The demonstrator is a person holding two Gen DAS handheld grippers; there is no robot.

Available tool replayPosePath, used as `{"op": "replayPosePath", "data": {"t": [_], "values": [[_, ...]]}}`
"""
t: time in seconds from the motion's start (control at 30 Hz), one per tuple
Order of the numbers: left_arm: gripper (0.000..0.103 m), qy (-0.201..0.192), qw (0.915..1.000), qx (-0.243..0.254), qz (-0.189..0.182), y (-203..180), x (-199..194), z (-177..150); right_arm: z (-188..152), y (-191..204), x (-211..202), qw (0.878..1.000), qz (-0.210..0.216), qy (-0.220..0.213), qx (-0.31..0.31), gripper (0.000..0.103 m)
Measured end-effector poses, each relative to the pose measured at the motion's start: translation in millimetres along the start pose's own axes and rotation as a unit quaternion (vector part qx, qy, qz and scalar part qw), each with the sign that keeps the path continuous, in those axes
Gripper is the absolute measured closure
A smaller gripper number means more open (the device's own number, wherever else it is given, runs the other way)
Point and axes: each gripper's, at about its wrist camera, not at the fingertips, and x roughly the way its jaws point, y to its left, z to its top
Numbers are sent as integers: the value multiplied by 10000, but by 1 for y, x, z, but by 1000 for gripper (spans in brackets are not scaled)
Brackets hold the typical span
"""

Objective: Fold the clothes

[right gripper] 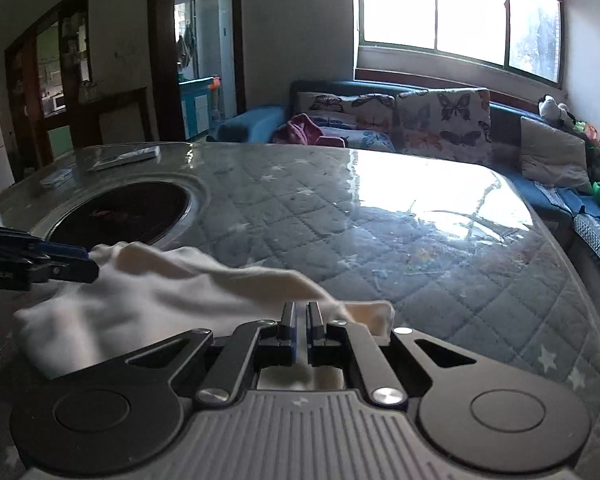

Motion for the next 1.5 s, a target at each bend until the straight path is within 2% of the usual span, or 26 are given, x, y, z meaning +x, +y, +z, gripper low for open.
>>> {"op": "replayPosePath", "data": {"t": [0.13, 0.3, 0.37, 0.57, 0.67, 0.7, 0.77, 0.8, 0.9, 1.1, 1.27, 1.37, 1.5], "values": [[64, 197, 9996, -11, 179, 7, 21, 5, -3, -11, 19, 9997, -76, 211, 88, 99], [64, 288, 9994, -86, 195, 14, 26, 2, 1, -2, 5, 9997, -98, 151, -165, 95], [61, 276, 9994, -91, 193, 14, 22, 2, 4, 10, -2, 9992, -28, 111, -383, 94], [49, 192, 9994, -103, 264, 16, 9, 5, 9, 59, -23, 9927, 497, 26, -1099, 78], [44, 135, 9991, -159, 363, 20, 1, 5, 8, 87, -28, 9863, 798, 19, -1444, 62], [43, 122, 9990, -177, 399, 23, -1, 5, 7, 96, -29, 9835, 882, 18, -1577, 61], [32, 112, 9985, -234, 490, 27, -5, 4, 5, 114, -30, 9776, 1040, 26, -1829, 60], [30, 101, 9981, -272, 541, 30, -8, 4, 3, 122, -30, 9747, 1112, 35, -1938, 57], [28, 57, 9970, -405, 659, 41, -15, 2, -1, 143, -26, 9670, 1249, 98, -2217, 56], [18, 35, 9930, -816, 849, 66, -28, -1, -11, 180, -20, 9484, 1428, 148, -2828, 56], [13, 89, 9895, -1146, 877, 78, -34, -4, -21, 206, -15, 9310, 1486, 130, -3333, 56], [9, 161, 9874, -1349, 816, 80, -35, -6, -28, 218, -9, 9209, 1396, 103, -3638, 61], [5, 297, 9834, -1679, 621, 82, -35, -9, -36, 228, -4, 9120, 1244, 68, -3908, 74]]}}
